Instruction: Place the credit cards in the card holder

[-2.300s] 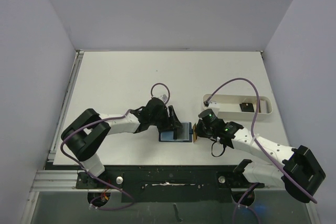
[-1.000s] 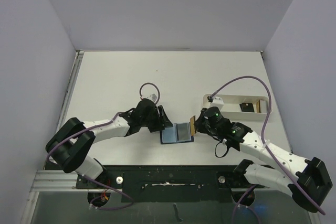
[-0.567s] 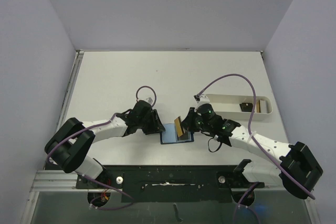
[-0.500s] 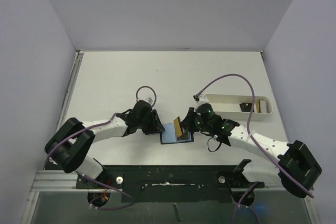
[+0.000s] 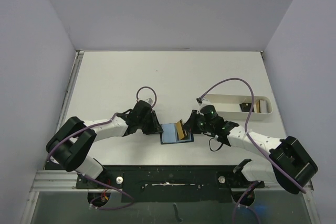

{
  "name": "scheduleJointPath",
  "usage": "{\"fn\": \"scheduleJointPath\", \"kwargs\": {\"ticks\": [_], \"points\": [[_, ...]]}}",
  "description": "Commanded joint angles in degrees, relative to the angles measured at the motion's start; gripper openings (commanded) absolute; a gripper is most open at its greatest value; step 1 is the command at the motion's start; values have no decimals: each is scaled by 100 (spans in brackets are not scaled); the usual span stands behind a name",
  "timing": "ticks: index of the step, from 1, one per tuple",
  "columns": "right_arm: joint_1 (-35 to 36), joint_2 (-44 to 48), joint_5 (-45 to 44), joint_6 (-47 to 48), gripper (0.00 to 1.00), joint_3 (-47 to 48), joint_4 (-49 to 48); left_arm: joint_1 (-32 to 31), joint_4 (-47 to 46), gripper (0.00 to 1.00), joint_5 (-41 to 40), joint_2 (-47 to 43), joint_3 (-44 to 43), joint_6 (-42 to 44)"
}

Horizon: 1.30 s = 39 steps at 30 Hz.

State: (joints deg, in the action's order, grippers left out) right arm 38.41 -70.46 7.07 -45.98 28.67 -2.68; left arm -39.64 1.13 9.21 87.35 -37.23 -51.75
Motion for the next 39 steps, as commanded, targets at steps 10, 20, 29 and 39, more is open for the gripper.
{"fn": "scheduleJointPath", "kwargs": {"ticks": [10, 20, 29, 39], "points": [[-279, 34, 540, -194, 0, -388, -896, 26, -209, 17, 98, 89, -65, 66], [-312, 278, 488, -158, 0, -356, -731, 26, -261, 17, 108, 111, -65, 41], [-304, -34, 549, -175, 0, -425, -984, 24, -296, 17, 143, 125, -65, 9], [-440, -398, 769, -247, 0, -657, -1390, 16, -363, 16, 172, 154, 32, -21]]}}
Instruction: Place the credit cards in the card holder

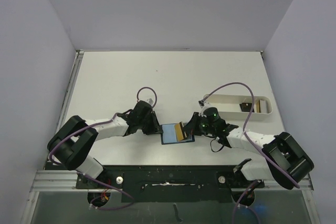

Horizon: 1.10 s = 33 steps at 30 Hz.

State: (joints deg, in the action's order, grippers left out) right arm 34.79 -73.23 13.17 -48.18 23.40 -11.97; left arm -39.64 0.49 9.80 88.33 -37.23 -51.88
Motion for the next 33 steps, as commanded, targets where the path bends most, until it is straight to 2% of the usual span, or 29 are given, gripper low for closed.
{"fn": "scheduleJointPath", "kwargs": {"ticks": [1, 26, 33], "points": [[-104, -147, 187, -32, 0, -160, -517, 17, -310, 16, 114, 63, 63, -9], [-198, -654, 431, -184, 0, -309, -1147, -22, -435, 14, 166, 87, 156, -118], [-115, -624, 280, -338, 3, -318, -1038, -52, -456, 14, 164, 92, 166, -164]]}}
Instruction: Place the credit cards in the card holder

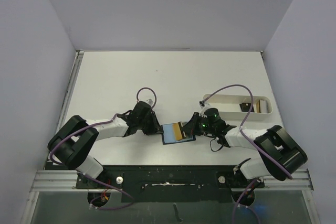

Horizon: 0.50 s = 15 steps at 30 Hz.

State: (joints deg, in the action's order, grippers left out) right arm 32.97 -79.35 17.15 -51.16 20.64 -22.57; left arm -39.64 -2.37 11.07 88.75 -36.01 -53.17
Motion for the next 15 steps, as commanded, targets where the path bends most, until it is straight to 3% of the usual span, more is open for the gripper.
{"fn": "scheduleJointPath", "kwargs": {"ticks": [1, 7, 15], "points": [[95, -6, -180, -50, 4, -9, 126, -53, -175, 14, 40, 42, 43, -36], [257, 103, -674, -67, 8, 202, 875, -64, -260, 14, 92, 41, 106, -103], [427, -31, -801, -219, 9, 296, 891, -62, -455, 14, 198, 52, 199, -224]]}}
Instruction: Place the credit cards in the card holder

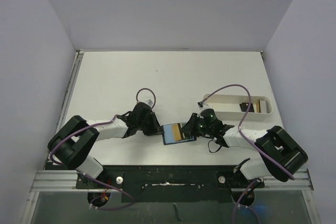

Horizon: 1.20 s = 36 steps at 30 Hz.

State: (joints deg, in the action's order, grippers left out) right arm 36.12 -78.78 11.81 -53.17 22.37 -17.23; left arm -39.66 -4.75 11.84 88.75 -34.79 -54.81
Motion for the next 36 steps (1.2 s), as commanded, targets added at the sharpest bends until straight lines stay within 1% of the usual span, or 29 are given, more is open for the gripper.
{"fn": "scheduleJointPath", "kwargs": {"ticks": [1, 3, 6, 9, 12, 15, 20, 27, 31, 36], "points": [[145, -107, -278, -30, 10, 156, 364, -60, -231, 14, 130, 54, 77, -71], [225, -132, -340, -36, 12, 258, 479, -59, -265, 14, 144, 43, 96, -89], [293, -76, -621, 42, 21, 503, 1044, -64, -304, 13, 155, 46, 112, -109], [317, 217, -919, 105, 29, 604, 1533, -59, -330, 13, 169, 63, 111, -111], [361, 458, -1128, 189, 33, 702, 1828, -60, -349, 14, 179, 55, 119, -110], [440, 418, -1204, 246, 36, 836, 1931, -62, -375, 13, 191, 70, 120, -109], [531, 138, -1114, 312, 40, 942, 1801, -64, -402, 13, 229, 85, 112, -110], [776, -95, -963, 309, 40, 1144, 1655, -59, -445, 13, 274, 143, 104, -119], [800, -39, -1151, 395, 41, 1276, 2054, -60, -456, 13, 319, 186, 58, -119], [800, 222, -1385, 504, 45, 1297, 2309, -59, -456, 13, 319, 152, 77, -118]]}}
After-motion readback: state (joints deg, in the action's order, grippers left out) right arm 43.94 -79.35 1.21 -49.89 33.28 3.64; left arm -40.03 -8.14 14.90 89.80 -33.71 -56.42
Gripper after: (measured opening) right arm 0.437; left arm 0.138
